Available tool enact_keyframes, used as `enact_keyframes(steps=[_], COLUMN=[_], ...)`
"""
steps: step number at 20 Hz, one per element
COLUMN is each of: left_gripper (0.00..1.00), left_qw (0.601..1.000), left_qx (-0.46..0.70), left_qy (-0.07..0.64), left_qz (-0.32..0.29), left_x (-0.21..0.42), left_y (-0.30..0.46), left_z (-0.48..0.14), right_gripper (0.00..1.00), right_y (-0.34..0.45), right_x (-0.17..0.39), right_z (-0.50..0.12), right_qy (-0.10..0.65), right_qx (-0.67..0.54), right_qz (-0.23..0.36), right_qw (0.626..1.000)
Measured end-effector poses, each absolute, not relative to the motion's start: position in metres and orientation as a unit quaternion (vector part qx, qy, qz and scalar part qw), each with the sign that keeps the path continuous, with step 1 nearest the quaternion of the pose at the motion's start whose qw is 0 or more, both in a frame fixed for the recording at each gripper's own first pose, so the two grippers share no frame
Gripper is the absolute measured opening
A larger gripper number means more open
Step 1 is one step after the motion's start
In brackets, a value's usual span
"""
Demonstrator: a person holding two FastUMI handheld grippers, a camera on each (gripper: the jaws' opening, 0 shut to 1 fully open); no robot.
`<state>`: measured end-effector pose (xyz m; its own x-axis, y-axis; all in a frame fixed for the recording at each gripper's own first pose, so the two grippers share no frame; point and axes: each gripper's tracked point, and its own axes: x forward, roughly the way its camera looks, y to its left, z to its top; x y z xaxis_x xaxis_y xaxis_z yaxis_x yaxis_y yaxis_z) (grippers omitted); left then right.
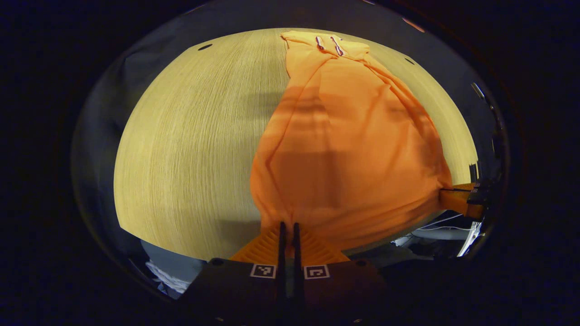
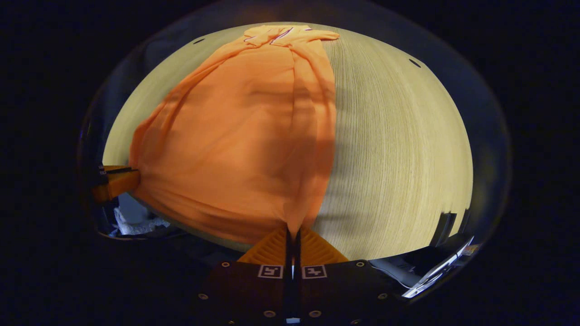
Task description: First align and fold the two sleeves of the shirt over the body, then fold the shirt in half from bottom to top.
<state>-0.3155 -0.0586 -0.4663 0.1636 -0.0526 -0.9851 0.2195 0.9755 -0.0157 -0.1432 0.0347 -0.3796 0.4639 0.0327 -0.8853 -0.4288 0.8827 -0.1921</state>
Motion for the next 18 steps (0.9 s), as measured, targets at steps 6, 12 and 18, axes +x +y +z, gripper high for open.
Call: enact_keyframes(steps=[6,12,18], left_gripper=[0.01,0.01,0.01], left_qw=[0.763,0.783,0.816], left_qx=[0.031,0.006,0.01], left_qy=[0.638,0.611,0.563], left_qz=[-0.099,-0.117,-0.126], left_x=[-0.314,-0.275,-0.207], left_y=[-0.065,-0.084,-0.091], left_z=[-0.467,-0.44,-0.418], right_gripper=[0.0,0.0,0.0], right_y=[0.046,0.057,0.069], right_x=[-0.146,-0.128,-0.1], right_z=[-0.375,-0.36,-0.34], right_qy=[0.505,0.472,0.434], right_qx=[-0.157,-0.146,-0.139], right_qz=[0.149,0.16,0.166], right_qw=[0.835,0.855,0.874])
